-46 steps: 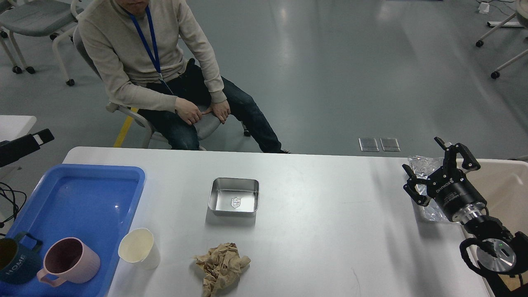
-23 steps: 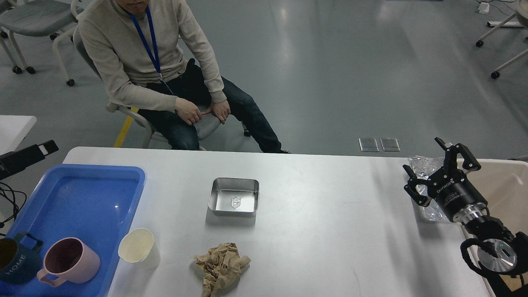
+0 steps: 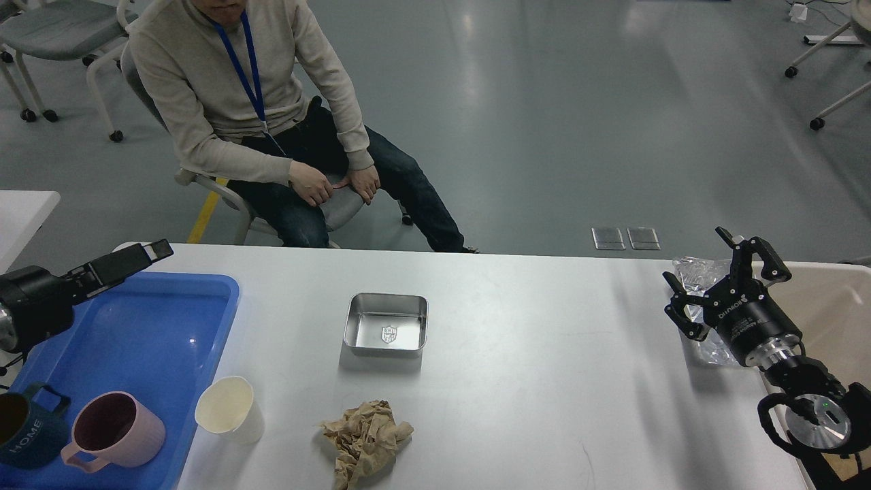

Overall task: Tidy desktop
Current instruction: 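Reach the left gripper to the steel tin box and grasp its rim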

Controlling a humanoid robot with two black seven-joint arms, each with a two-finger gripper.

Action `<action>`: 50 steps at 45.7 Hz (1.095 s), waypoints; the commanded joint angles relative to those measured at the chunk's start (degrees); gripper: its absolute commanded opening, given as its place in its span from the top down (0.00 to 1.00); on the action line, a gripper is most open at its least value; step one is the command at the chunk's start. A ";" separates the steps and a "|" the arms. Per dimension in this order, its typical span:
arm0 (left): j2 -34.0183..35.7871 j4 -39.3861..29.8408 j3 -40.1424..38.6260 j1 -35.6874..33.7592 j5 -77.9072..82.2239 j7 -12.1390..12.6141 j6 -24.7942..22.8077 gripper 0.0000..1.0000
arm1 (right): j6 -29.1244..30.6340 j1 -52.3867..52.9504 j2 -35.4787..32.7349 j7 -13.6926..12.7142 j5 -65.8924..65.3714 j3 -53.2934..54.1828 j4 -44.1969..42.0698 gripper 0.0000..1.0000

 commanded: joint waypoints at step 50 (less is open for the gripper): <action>-43.42 34.86 21.38 -14.33 2.32 -0.33 -1.11 0.05 | 0.09 -0.35 0.12 0.09 -0.01 0.00 0.17 0.00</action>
